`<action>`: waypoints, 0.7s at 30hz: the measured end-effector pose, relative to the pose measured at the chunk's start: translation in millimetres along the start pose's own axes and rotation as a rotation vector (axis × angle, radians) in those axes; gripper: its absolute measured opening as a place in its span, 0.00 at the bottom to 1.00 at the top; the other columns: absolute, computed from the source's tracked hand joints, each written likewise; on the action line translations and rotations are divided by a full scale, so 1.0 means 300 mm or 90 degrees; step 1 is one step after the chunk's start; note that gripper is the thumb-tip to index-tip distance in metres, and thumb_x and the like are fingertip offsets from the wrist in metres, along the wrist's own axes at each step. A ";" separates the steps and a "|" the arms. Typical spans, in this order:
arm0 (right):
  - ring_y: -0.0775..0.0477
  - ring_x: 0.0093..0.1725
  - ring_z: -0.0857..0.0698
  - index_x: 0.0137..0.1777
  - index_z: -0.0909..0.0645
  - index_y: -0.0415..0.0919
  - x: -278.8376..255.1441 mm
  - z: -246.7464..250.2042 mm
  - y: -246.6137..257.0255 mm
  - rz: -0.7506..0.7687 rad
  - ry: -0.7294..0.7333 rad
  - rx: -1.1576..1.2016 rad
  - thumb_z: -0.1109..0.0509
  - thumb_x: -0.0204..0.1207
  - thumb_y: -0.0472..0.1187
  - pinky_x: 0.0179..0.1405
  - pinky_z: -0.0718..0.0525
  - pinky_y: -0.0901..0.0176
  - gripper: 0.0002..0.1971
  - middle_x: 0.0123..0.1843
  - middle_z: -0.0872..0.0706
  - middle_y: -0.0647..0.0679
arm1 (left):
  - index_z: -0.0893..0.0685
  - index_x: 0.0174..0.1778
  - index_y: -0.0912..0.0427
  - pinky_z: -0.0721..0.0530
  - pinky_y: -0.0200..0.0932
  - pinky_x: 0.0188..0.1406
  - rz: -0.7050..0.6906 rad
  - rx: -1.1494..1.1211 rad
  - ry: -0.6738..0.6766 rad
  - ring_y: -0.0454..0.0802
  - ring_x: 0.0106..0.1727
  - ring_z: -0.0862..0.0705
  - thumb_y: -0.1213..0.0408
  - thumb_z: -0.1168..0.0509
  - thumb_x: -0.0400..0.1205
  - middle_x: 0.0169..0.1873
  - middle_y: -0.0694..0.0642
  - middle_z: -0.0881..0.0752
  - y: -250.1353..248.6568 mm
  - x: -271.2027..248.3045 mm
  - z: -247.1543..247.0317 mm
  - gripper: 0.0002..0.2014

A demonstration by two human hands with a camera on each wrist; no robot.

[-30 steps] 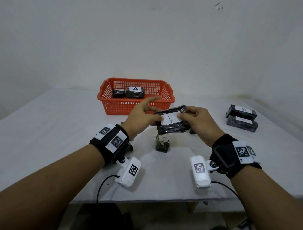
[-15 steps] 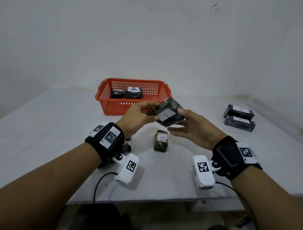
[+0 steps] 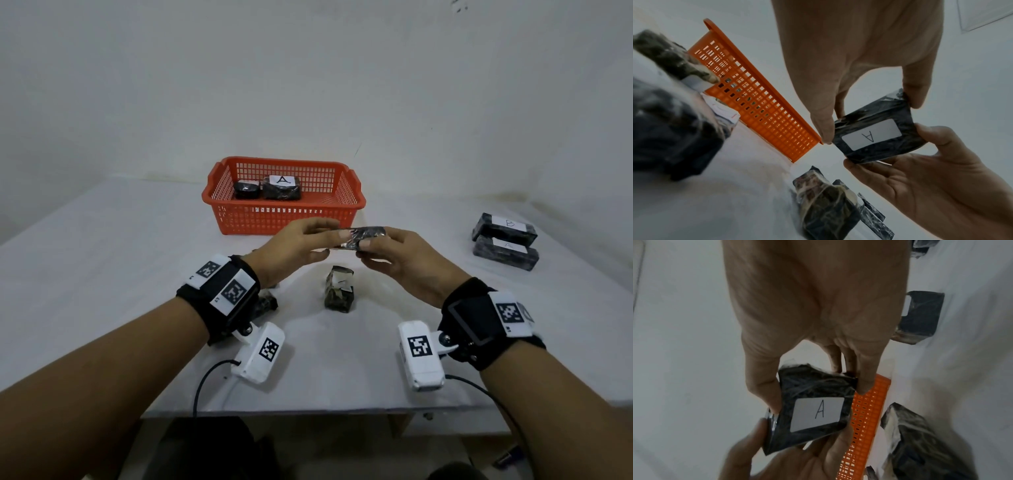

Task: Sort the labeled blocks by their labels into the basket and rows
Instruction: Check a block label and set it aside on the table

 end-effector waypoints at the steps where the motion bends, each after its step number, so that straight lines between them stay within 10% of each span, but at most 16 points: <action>1: 0.50 0.62 0.13 0.60 0.11 0.42 -0.003 -0.005 0.001 0.001 0.005 -0.005 0.21 0.76 0.37 0.76 0.19 0.48 0.13 0.58 0.08 0.46 | 0.17 0.69 0.58 0.14 0.49 0.69 -0.005 0.005 -0.021 0.48 0.62 0.11 0.45 0.22 0.62 0.60 0.55 0.10 0.000 0.002 0.004 0.39; 6: 0.43 0.65 0.14 0.59 0.10 0.42 -0.004 -0.021 0.017 0.003 -0.009 -0.007 0.27 0.83 0.43 0.73 0.19 0.51 0.09 0.59 0.11 0.43 | 0.16 0.62 0.60 0.14 0.58 0.72 -0.023 -0.016 -0.079 0.51 0.57 0.11 0.57 0.23 0.69 0.56 0.61 0.10 -0.004 0.009 0.009 0.25; 10: 0.37 0.69 0.13 0.59 0.10 0.38 0.008 -0.001 0.023 0.042 -0.067 -0.008 0.21 0.69 0.51 0.70 0.15 0.52 0.22 0.60 0.09 0.37 | 0.19 0.73 0.66 0.13 0.52 0.71 -0.006 -0.028 -0.045 0.51 0.65 0.12 0.51 0.20 0.69 0.66 0.62 0.12 -0.005 0.008 0.011 0.38; 21: 0.46 0.64 0.13 0.65 0.12 0.38 0.013 0.002 0.013 0.021 -0.021 0.002 0.21 0.71 0.49 0.68 0.16 0.55 0.24 0.62 0.09 0.45 | 0.11 0.63 0.69 0.15 0.53 0.73 -0.046 0.016 -0.067 0.62 0.69 0.14 0.48 0.25 0.72 0.65 0.69 0.12 -0.002 -0.001 0.031 0.31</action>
Point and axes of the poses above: each hand's wrist, its own x-axis towards the middle knuckle, its own z-axis out of the back of the hand, y = z × x, the point moved 4 cm from there along x, towards the middle knuckle
